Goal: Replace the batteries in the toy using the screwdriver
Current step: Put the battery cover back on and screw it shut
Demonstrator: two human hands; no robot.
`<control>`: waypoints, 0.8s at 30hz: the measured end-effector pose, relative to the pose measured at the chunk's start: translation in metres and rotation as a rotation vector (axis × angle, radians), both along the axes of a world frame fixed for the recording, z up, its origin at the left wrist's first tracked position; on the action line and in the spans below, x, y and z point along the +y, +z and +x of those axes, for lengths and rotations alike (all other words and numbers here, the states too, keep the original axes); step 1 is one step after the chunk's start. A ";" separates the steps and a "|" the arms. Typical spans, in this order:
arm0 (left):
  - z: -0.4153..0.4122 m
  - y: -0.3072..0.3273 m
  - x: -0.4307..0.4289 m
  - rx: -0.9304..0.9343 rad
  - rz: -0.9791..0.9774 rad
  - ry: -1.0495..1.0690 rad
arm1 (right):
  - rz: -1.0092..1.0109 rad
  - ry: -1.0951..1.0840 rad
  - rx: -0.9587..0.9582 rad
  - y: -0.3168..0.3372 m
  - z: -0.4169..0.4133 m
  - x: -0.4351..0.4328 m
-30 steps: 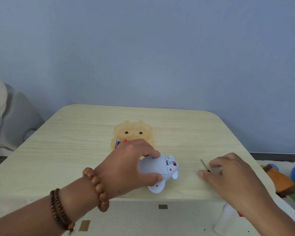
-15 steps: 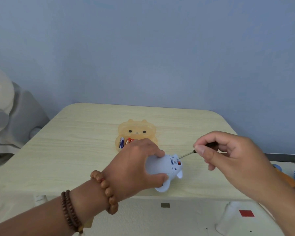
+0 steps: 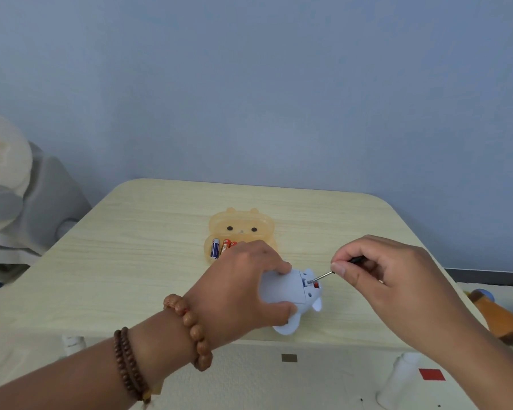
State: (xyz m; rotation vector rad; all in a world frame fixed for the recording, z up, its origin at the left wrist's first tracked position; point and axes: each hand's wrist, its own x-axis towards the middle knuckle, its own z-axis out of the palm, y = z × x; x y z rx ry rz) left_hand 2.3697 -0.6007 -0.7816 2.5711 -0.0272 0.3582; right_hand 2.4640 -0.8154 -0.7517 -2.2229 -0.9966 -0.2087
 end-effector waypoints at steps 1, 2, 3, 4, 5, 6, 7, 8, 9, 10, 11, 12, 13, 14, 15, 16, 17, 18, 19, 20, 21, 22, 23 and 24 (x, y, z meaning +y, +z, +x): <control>0.000 0.000 0.000 0.000 0.000 -0.001 | -0.024 0.004 -0.015 0.000 0.000 0.000; 0.000 0.000 -0.001 -0.001 0.002 -0.003 | -0.048 0.007 -0.039 0.001 -0.001 0.000; -0.001 0.000 -0.001 -0.003 0.007 -0.003 | -0.074 0.015 -0.068 0.004 -0.001 0.001; -0.001 0.000 -0.001 -0.008 0.013 -0.002 | -0.107 0.027 -0.097 0.007 -0.002 0.002; 0.000 0.000 -0.002 -0.015 0.017 0.001 | -0.158 0.041 -0.117 0.012 -0.004 0.005; 0.000 0.000 -0.002 -0.022 0.022 0.002 | -0.237 0.051 -0.131 0.018 -0.006 0.010; 0.000 0.001 -0.003 -0.023 0.030 0.000 | -0.332 0.056 -0.154 0.023 -0.009 0.015; 0.001 0.001 -0.004 -0.021 0.042 -0.004 | -0.428 0.053 -0.196 0.029 -0.010 0.021; 0.001 0.002 -0.004 -0.018 0.054 -0.008 | -0.509 0.045 -0.250 0.034 -0.011 0.026; 0.000 0.002 -0.005 -0.015 0.063 -0.012 | -0.559 0.038 -0.291 0.038 -0.012 0.030; 0.000 0.003 -0.006 -0.016 0.067 -0.012 | -0.582 0.035 -0.310 0.041 -0.011 0.032; 0.000 0.003 -0.006 -0.017 0.068 -0.012 | -0.578 0.038 -0.297 0.042 -0.009 0.034; 0.000 0.003 -0.006 -0.019 0.070 -0.010 | -0.562 0.050 -0.248 0.042 -0.006 0.034; 0.000 0.003 -0.006 -0.022 0.071 -0.009 | -0.553 0.072 -0.182 0.041 -0.003 0.034; 0.000 0.002 -0.006 -0.023 0.073 -0.008 | -0.565 0.100 -0.130 0.039 -0.001 0.034; 0.000 0.002 -0.007 -0.022 0.075 -0.010 | -0.596 0.125 -0.101 0.037 0.002 0.033; 0.000 0.001 -0.007 -0.020 0.078 -0.013 | -0.621 0.146 -0.084 0.036 0.004 0.033; 0.000 0.001 -0.008 -0.022 0.082 -0.017 | -0.637 0.160 -0.068 0.036 0.005 0.033; 0.001 0.001 -0.009 -0.025 0.088 -0.019 | -0.643 0.167 -0.058 0.038 0.005 0.033; 0.001 0.001 -0.009 -0.026 0.092 -0.020 | -0.647 0.172 -0.060 0.039 0.004 0.033; 0.001 0.001 -0.009 -0.024 0.094 -0.019 | -0.658 0.180 -0.069 0.040 0.003 0.033; 0.002 0.001 -0.008 -0.020 0.095 -0.016 | -0.667 0.184 -0.071 0.042 0.002 0.032; 0.002 0.001 -0.008 -0.017 0.095 -0.014 | -0.675 0.183 -0.070 0.044 -0.002 0.031; 0.002 0.001 -0.007 -0.015 0.092 -0.013 | -0.690 0.165 -0.078 0.045 -0.005 0.031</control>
